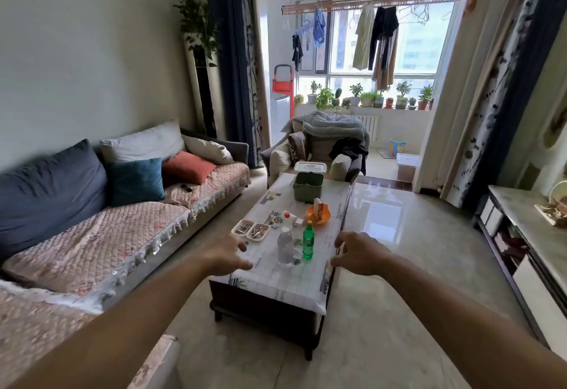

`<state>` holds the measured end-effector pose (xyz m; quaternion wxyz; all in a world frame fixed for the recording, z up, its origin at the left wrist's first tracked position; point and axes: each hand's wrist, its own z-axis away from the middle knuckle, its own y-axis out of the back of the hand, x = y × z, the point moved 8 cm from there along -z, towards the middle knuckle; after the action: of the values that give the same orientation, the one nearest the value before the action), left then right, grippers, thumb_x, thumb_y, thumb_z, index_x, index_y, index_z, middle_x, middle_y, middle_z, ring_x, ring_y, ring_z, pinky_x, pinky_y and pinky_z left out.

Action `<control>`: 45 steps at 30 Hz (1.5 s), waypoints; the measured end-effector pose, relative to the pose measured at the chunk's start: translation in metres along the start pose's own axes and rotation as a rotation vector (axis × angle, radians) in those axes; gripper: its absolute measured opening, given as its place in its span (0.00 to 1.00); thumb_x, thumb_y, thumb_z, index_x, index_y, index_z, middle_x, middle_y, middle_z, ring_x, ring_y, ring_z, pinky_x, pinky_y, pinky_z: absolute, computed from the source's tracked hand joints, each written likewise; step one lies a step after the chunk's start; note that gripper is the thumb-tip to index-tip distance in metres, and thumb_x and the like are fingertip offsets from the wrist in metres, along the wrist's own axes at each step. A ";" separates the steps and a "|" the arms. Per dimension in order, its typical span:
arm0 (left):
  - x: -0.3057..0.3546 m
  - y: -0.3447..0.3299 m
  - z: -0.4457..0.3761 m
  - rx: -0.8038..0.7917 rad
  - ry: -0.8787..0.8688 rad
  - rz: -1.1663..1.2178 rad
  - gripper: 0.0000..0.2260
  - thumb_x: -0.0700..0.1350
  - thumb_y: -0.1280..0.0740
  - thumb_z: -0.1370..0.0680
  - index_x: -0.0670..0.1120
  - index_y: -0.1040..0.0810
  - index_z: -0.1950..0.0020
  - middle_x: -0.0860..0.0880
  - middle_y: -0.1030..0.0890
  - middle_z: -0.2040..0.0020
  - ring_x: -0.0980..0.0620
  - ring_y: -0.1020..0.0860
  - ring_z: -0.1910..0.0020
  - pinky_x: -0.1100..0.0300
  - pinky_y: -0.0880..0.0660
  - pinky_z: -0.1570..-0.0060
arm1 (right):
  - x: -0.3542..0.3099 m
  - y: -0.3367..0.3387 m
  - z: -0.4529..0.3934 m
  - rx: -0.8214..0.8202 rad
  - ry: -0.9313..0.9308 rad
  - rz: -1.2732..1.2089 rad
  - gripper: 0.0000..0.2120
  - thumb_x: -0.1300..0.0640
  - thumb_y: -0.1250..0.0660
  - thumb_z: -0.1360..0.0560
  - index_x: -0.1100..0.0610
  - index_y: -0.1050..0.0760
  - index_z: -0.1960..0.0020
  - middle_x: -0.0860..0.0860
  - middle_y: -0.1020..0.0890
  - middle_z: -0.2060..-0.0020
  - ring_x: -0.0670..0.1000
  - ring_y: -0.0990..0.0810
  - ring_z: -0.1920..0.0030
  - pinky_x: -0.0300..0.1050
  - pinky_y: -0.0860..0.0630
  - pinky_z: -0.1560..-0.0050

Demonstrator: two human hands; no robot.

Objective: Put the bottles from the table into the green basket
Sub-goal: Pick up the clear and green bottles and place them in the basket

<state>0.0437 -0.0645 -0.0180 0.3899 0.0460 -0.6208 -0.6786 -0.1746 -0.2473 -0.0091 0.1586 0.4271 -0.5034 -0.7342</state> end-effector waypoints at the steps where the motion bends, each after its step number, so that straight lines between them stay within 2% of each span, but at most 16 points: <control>1: 0.006 -0.002 -0.010 0.002 -0.006 0.002 0.27 0.58 0.25 0.34 0.49 0.24 0.39 0.47 0.20 0.46 0.48 0.22 0.49 0.46 0.24 0.43 | 0.005 0.004 -0.008 -0.011 0.003 -0.006 0.19 0.48 0.27 0.28 0.54 0.27 0.42 0.51 0.20 0.47 0.52 0.20 0.52 0.49 0.18 0.49; 4: 0.027 0.003 -0.031 0.020 0.020 -0.005 0.25 0.55 0.26 0.30 0.48 0.25 0.38 0.47 0.21 0.43 0.48 0.23 0.47 0.50 0.25 0.43 | 0.015 0.020 -0.033 -0.009 0.032 0.063 0.20 0.49 0.28 0.28 0.55 0.28 0.40 0.51 0.20 0.49 0.52 0.20 0.53 0.46 0.19 0.50; 6: 0.038 0.004 -0.048 0.035 0.026 0.013 0.23 0.54 0.27 0.29 0.47 0.25 0.37 0.47 0.21 0.44 0.49 0.23 0.48 0.53 0.25 0.47 | 0.020 0.028 -0.050 -0.008 0.060 0.070 0.20 0.50 0.29 0.27 0.55 0.28 0.40 0.50 0.22 0.52 0.51 0.21 0.53 0.43 0.21 0.54; 9: 0.041 0.001 -0.074 0.045 0.046 0.033 0.26 0.55 0.25 0.31 0.46 0.24 0.38 0.47 0.20 0.48 0.49 0.22 0.50 0.50 0.23 0.46 | 0.034 0.032 -0.075 -0.030 0.060 0.064 0.20 0.50 0.29 0.27 0.55 0.28 0.39 0.49 0.23 0.53 0.50 0.22 0.53 0.39 0.24 0.58; 14: 0.040 -0.008 -0.119 0.014 0.081 0.076 0.26 0.53 0.24 0.31 0.45 0.25 0.37 0.44 0.21 0.42 0.47 0.22 0.49 0.52 0.24 0.47 | 0.054 0.026 -0.123 -0.071 0.052 0.083 0.21 0.48 0.29 0.28 0.53 0.29 0.39 0.50 0.22 0.50 0.51 0.22 0.52 0.43 0.23 0.54; 19: 0.026 -0.020 -0.179 -0.034 0.098 0.109 0.26 0.53 0.25 0.30 0.45 0.26 0.35 0.44 0.22 0.38 0.50 0.24 0.50 0.58 0.28 0.52 | 0.066 0.013 -0.178 -0.081 0.050 0.075 0.19 0.48 0.30 0.28 0.53 0.28 0.40 0.50 0.22 0.51 0.50 0.22 0.52 0.43 0.22 0.53; 25: 0.004 -0.019 -0.264 -0.082 0.105 0.123 0.27 0.52 0.25 0.29 0.43 0.27 0.34 0.43 0.23 0.37 0.47 0.24 0.43 0.59 0.29 0.48 | 0.071 -0.001 -0.256 -0.101 -0.003 0.071 0.20 0.49 0.30 0.28 0.54 0.28 0.39 0.52 0.20 0.48 0.51 0.21 0.51 0.43 0.22 0.52; 27: -0.006 -0.017 -0.290 -0.102 0.103 0.110 0.27 0.52 0.25 0.29 0.43 0.27 0.34 0.43 0.22 0.38 0.48 0.24 0.45 0.60 0.31 0.51 | 0.072 -0.009 -0.276 -0.109 -0.015 0.057 0.19 0.50 0.30 0.27 0.55 0.28 0.39 0.52 0.21 0.47 0.51 0.21 0.50 0.40 0.24 0.54; 30: -0.026 -0.016 -0.327 -0.139 0.107 0.103 0.26 0.53 0.26 0.29 0.44 0.27 0.35 0.44 0.23 0.39 0.50 0.26 0.49 0.60 0.30 0.52 | 0.077 -0.025 -0.307 -0.154 -0.024 0.085 0.22 0.48 0.31 0.27 0.54 0.29 0.37 0.52 0.21 0.44 0.51 0.23 0.47 0.42 0.24 0.49; 34: -0.047 -0.022 -0.370 -0.171 0.156 0.117 0.27 0.53 0.26 0.29 0.45 0.28 0.34 0.44 0.23 0.38 0.48 0.24 0.46 0.56 0.26 0.45 | 0.084 -0.033 -0.354 -0.183 -0.028 0.106 0.21 0.49 0.31 0.27 0.54 0.29 0.38 0.52 0.21 0.44 0.51 0.23 0.47 0.43 0.23 0.48; 40: -0.063 -0.048 -0.424 -0.228 0.232 0.145 0.27 0.53 0.26 0.30 0.45 0.28 0.34 0.44 0.22 0.40 0.50 0.23 0.50 0.57 0.26 0.49 | 0.111 -0.046 -0.426 -0.220 -0.018 0.090 0.23 0.46 0.30 0.30 0.53 0.28 0.39 0.51 0.21 0.44 0.51 0.22 0.46 0.49 0.22 0.45; 42: -0.066 -0.060 -0.441 -0.224 0.278 0.192 0.27 0.52 0.26 0.30 0.44 0.28 0.35 0.44 0.22 0.41 0.49 0.23 0.48 0.58 0.27 0.52 | 0.126 -0.051 -0.451 -0.248 -0.006 0.092 0.23 0.46 0.30 0.31 0.52 0.29 0.38 0.51 0.21 0.44 0.51 0.23 0.46 0.48 0.22 0.45; 45: -0.067 -0.080 -0.466 -0.205 0.358 0.259 0.28 0.52 0.25 0.30 0.45 0.28 0.35 0.44 0.21 0.41 0.47 0.23 0.44 0.57 0.27 0.49 | 0.155 -0.057 -0.489 -0.281 0.014 0.065 0.25 0.47 0.29 0.31 0.51 0.30 0.37 0.50 0.22 0.43 0.50 0.24 0.45 0.48 0.23 0.44</control>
<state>0.3069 -0.4076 -0.2210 0.5803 0.0457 -0.4703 -0.6633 0.1313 -0.6200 -0.1942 0.2440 0.3891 -0.4084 -0.7888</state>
